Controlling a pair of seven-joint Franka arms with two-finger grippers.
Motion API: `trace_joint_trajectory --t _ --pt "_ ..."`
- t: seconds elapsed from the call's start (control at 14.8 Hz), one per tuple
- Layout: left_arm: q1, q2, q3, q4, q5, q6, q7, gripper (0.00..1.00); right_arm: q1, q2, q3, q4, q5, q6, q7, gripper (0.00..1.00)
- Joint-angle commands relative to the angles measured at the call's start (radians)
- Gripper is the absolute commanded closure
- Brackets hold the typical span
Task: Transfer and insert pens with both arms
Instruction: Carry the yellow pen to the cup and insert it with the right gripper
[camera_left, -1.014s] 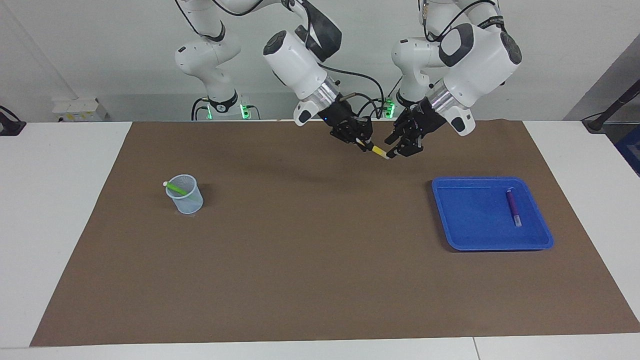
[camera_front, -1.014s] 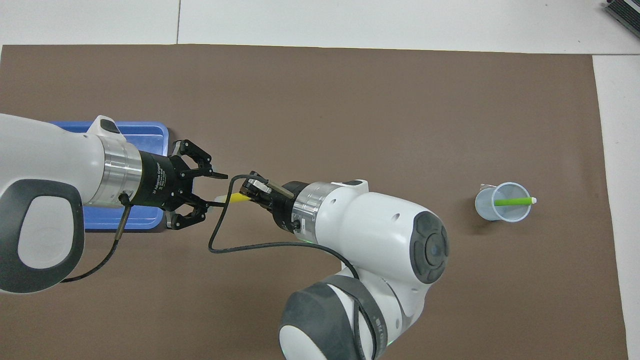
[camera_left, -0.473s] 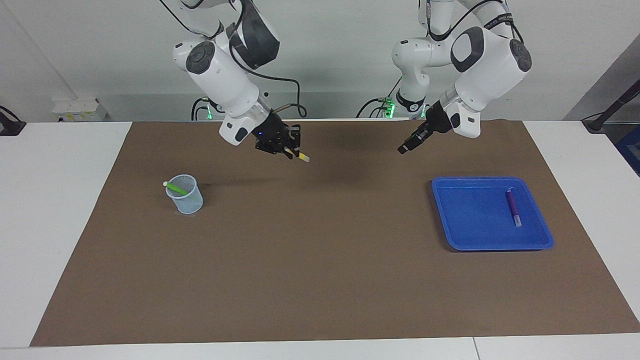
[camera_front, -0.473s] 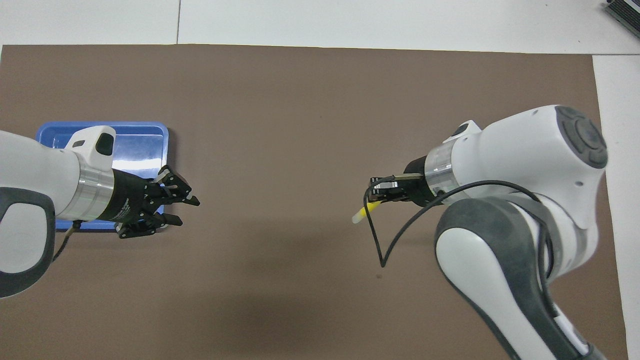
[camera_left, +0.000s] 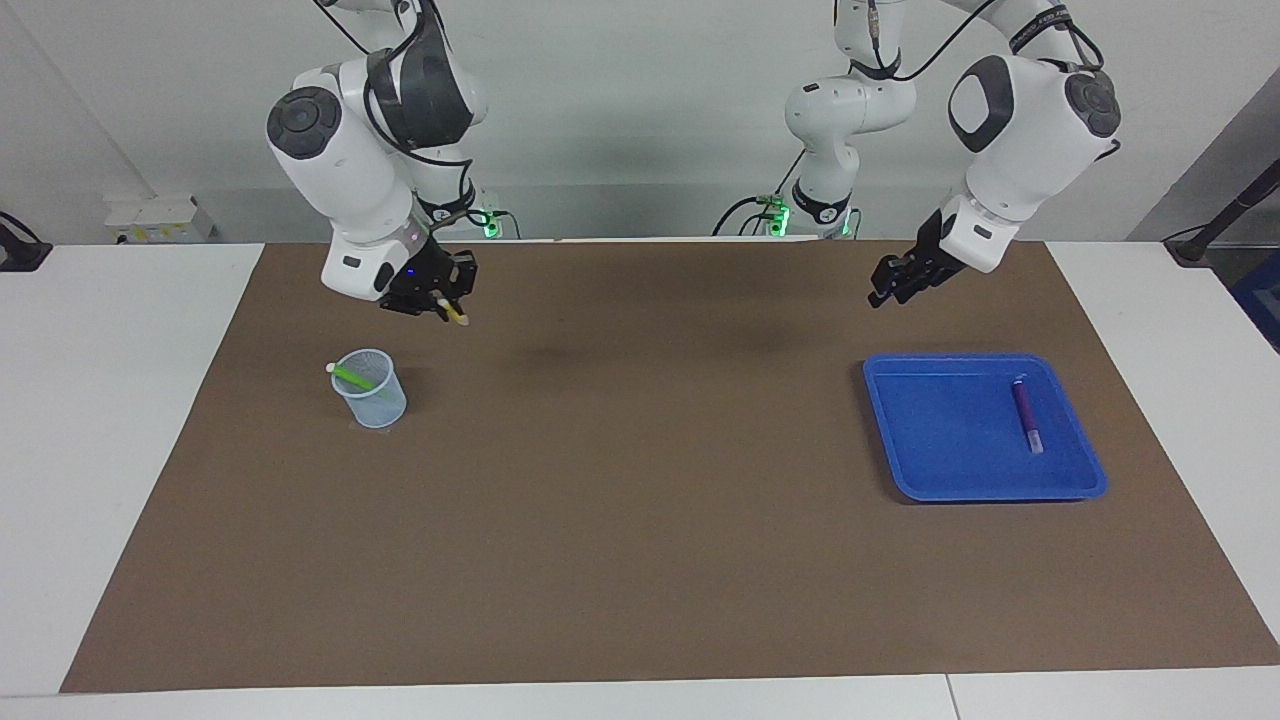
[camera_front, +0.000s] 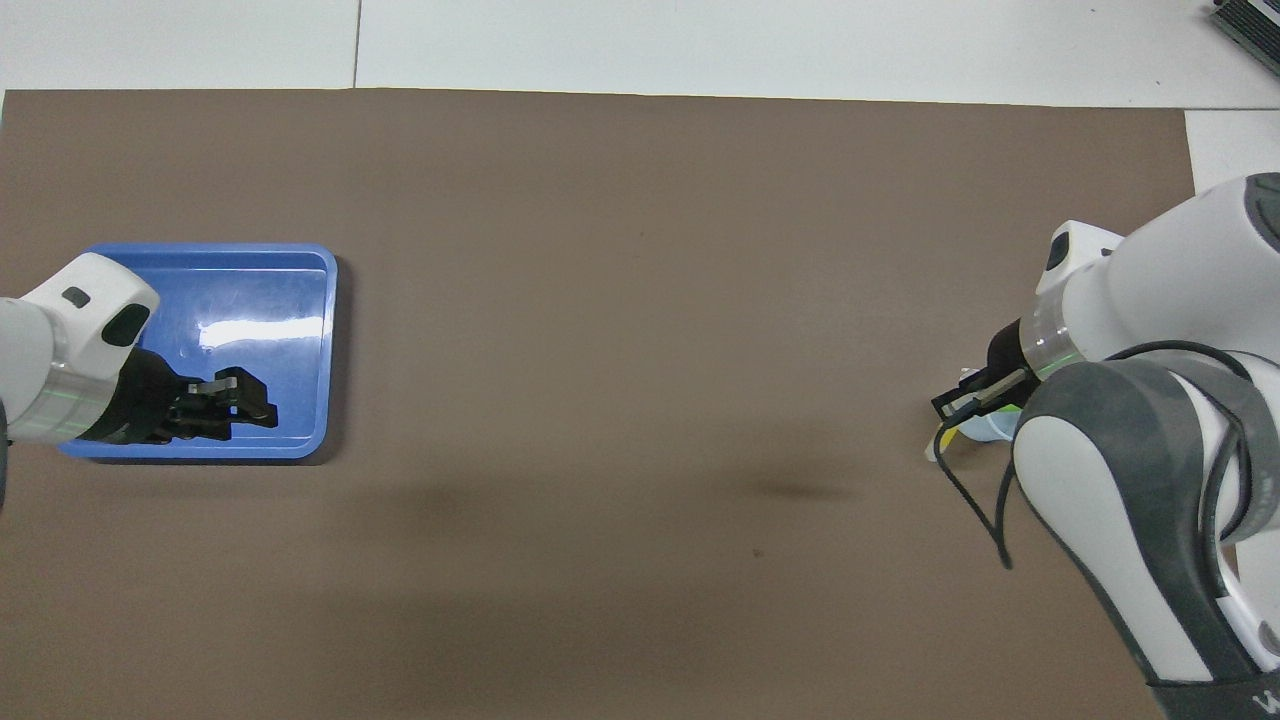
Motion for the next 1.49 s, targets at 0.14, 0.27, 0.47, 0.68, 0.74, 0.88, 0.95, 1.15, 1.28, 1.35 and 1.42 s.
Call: trace_joint_trajectory --t 0.14,0.27,0.47,0.68,0.74,0.88,0.95,1.15,1.28,1.35,1.42 --pt "0.135 0.011 -0.004 -0.035 0.131 0.093 0.336 0.47 -0.061 -0.014 0.011 -0.026 -0.155 0.061 -0.308 1.00" --pt "0.174 0.054 -0.004 -0.035 0.186 0.155 0.431 0.46 -0.077 -0.017 0.011 -0.057 -0.157 0.106 -0.318 1.00" --pt "0.200 0.101 -0.003 -0.037 0.205 0.224 0.501 0.46 -0.112 -0.051 0.011 -0.156 -0.155 0.209 -0.327 1.00" --pt "0.223 0.166 -0.003 -0.037 0.267 0.320 0.525 0.46 -0.146 -0.060 0.011 -0.210 -0.154 0.258 -0.329 1.00" --pt "0.236 0.187 -0.003 -0.037 0.267 0.348 0.541 0.46 -0.149 -0.060 0.011 -0.215 -0.152 0.263 -0.323 1.00" --pt "0.260 0.221 -0.003 -0.037 0.269 0.408 0.568 0.46 -0.164 -0.060 0.011 -0.230 -0.140 0.264 -0.320 1.00" --pt "0.266 0.236 -0.003 -0.035 0.280 0.426 0.571 0.46 -0.167 -0.060 0.011 -0.238 -0.137 0.264 -0.318 1.00" --pt "0.270 0.292 -0.001 -0.029 0.304 0.500 0.575 0.46 -0.164 -0.063 0.013 -0.264 -0.135 0.266 -0.315 0.92" --pt "0.279 0.341 -0.001 -0.026 0.315 0.566 0.579 0.46 -0.169 -0.065 0.013 -0.268 -0.135 0.295 -0.320 0.83" --pt "0.284 0.362 -0.001 -0.023 0.339 0.591 0.582 0.46 -0.169 -0.065 0.013 -0.270 -0.135 0.295 -0.320 0.66" --pt "0.287 0.385 -0.001 -0.015 0.362 0.615 0.584 0.46 -0.169 -0.063 0.013 -0.270 -0.135 0.296 -0.320 0.43"
